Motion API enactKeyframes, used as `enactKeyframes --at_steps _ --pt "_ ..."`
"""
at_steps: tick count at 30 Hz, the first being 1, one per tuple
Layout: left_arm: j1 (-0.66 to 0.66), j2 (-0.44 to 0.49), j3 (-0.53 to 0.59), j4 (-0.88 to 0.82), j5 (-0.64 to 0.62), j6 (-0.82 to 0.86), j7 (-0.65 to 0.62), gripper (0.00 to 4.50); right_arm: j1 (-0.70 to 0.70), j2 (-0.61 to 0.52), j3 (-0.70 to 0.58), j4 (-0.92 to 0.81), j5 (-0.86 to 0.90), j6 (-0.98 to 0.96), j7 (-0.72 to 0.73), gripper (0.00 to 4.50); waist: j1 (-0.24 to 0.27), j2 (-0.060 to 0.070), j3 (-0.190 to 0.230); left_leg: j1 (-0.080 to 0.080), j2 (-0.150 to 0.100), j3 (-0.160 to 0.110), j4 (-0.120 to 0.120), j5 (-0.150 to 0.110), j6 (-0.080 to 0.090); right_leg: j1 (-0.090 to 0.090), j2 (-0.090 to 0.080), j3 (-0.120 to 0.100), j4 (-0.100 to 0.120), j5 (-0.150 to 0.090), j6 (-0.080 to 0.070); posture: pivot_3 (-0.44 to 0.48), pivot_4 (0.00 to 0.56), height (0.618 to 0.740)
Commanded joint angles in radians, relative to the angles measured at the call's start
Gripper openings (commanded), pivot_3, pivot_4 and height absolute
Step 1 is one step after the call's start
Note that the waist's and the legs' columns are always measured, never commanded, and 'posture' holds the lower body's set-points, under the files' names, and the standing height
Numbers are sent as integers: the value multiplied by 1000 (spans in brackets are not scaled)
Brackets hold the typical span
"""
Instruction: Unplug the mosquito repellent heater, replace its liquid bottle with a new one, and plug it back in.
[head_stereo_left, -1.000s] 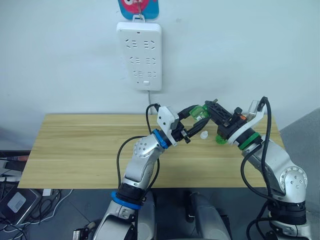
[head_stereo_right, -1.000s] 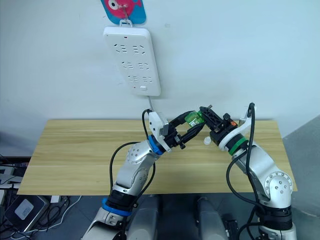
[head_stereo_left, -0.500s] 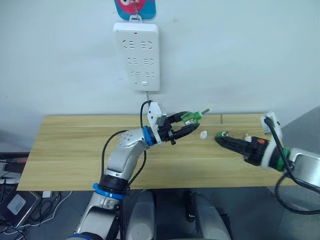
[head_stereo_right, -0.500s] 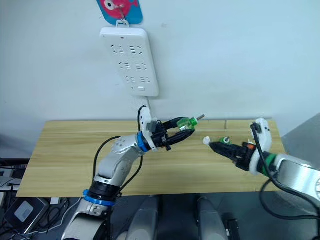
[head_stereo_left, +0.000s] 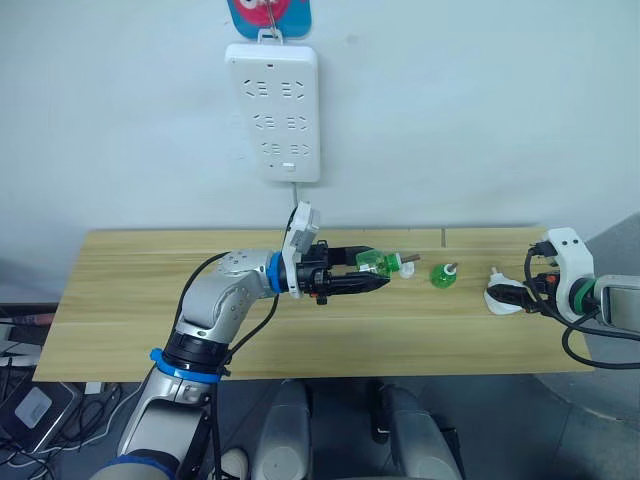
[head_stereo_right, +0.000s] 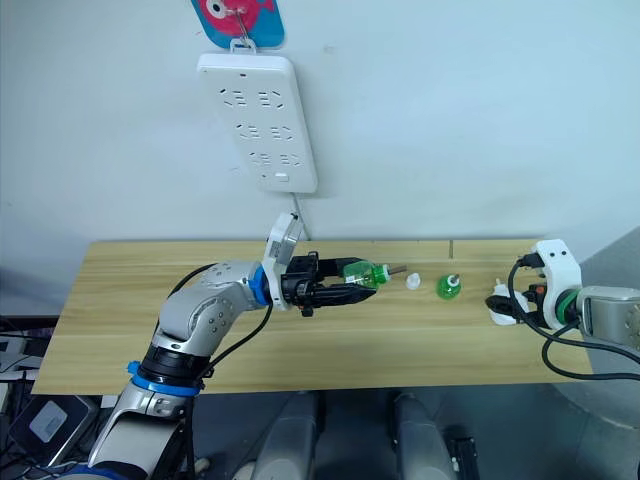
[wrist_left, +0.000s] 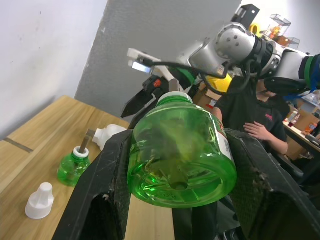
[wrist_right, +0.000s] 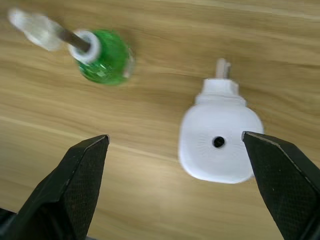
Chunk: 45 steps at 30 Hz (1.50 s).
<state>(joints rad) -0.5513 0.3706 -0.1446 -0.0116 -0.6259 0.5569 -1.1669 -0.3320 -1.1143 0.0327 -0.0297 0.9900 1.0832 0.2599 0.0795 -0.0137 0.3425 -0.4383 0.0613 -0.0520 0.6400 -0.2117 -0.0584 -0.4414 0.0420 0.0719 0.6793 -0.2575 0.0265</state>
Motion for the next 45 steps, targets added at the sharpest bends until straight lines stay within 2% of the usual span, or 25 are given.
enactKeyframes --at_steps 1,14,29,32,35,41,43,45 --pt "29 14 15 -77 -22 14 4 2248 -31 10 16 38 -111 18 60 4453 0 0 0 0 0 0 0 0 0 0 0 0 0 0 0 293 357 740" --pt "79 26 19 -145 -25 44 37 2248 -127 108 52 150 -368 56 202 4453 2 0 1 0 0 0 0 0 0 0 0 0 0 0 0 326 354 740" --pt "95 52 9 -179 -37 81 19 2248 -175 187 73 278 -558 -31 364 4453 7 -1 2 0 0 0 0 0 0 0 0 0 0 0 0 332 366 740" --pt "96 53 7 -179 -36 84 16 2248 -169 186 64 290 -577 -32 389 3930 7 -1 2 0 0 0 0 0 0 0 0 0 0 0 0 330 368 740" --pt "99 55 4 -180 -35 88 8 2248 -152 172 49 284 -588 -30 418 2954 7 -1 3 0 0 0 0 0 0 0 0 0 0 0 0 330 368 740" --pt "98 57 -7 -162 -50 98 -29 2248 -141 82 -46 250 -545 43 503 2945 7 1 4 0 0 1 0 0 0 0 0 1 0 0 0 311 366 740" --pt "98 54 -9 -153 -68 113 -48 2248 -140 51 -146 220 -439 121 594 2945 6 3 6 0 -1 1 0 0 0 0 -1 1 0 0 0 288 366 740" --pt "100 41 -13 -140 -71 109 -52 2248 -163 41 -272 192 -296 285 666 2945 4 3 7 0 0 1 0 0 0 0 -1 0 0 0 0 288 366 740"
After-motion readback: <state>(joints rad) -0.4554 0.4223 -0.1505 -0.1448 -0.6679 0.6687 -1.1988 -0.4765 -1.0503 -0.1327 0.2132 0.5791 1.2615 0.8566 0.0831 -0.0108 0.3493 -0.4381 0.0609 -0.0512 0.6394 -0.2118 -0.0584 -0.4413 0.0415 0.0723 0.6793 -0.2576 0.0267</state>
